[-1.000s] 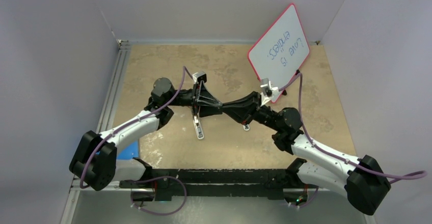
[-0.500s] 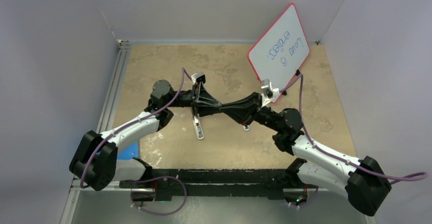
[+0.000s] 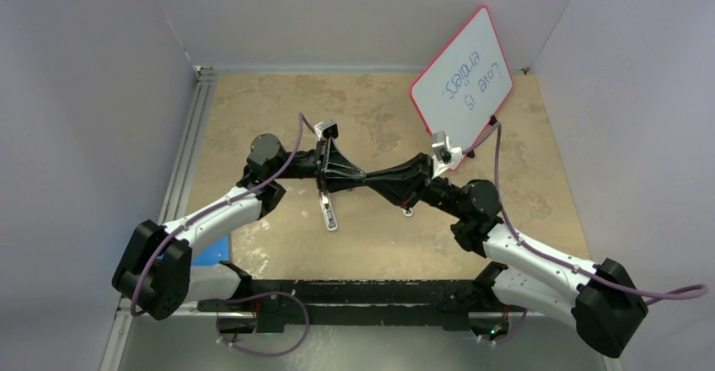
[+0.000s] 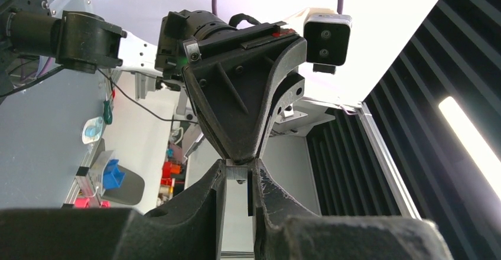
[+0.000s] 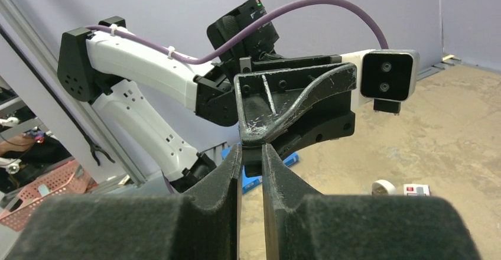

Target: Load the staples into the stapler

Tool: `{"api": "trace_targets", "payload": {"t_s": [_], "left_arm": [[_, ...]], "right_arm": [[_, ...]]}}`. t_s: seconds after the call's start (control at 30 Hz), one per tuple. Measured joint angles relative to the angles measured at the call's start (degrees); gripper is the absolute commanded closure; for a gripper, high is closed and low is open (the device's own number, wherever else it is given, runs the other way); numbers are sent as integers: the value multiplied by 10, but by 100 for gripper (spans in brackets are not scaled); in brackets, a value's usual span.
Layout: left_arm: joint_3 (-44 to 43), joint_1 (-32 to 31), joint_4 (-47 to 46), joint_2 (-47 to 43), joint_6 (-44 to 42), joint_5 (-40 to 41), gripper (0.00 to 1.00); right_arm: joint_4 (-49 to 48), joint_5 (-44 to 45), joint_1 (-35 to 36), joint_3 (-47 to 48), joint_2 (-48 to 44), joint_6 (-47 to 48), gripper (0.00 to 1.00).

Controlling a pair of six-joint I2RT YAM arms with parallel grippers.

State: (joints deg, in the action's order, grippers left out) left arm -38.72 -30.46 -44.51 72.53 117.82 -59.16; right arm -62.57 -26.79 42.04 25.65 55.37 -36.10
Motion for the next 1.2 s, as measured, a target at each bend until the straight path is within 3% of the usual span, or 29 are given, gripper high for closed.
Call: {"api": "trace_targets", "payload": {"t_s": [0.07,0.17,0.27,0.37,0.57,0.8,0.93,1.2], "left_arm": [[0,0,0,0,-1,0,87],[0,0,0,0,-3,0,87],[0,0,2,-1,-5,0,88],[0,0,21,-10,-20,1,88],[-26,2,173,-45,-147,19,86],[-134,4,525,-42,-478,141,86],[-149,-1,654,-37,-617,236,86],[-198,-137,775,91,-755,409,86]], "right_arm": [[0,0,0,0,0,2,81],[0,0,0,0,0,2,69],[2,4,0,0,-1,0,48],[9,12,0,-2,-8,-11,38],[45,67,0,-29,-76,-38,38],[168,224,0,-38,-201,-100,40],[232,297,0,-38,-233,-127,41],[376,383,0,9,-171,-174,43]]}}
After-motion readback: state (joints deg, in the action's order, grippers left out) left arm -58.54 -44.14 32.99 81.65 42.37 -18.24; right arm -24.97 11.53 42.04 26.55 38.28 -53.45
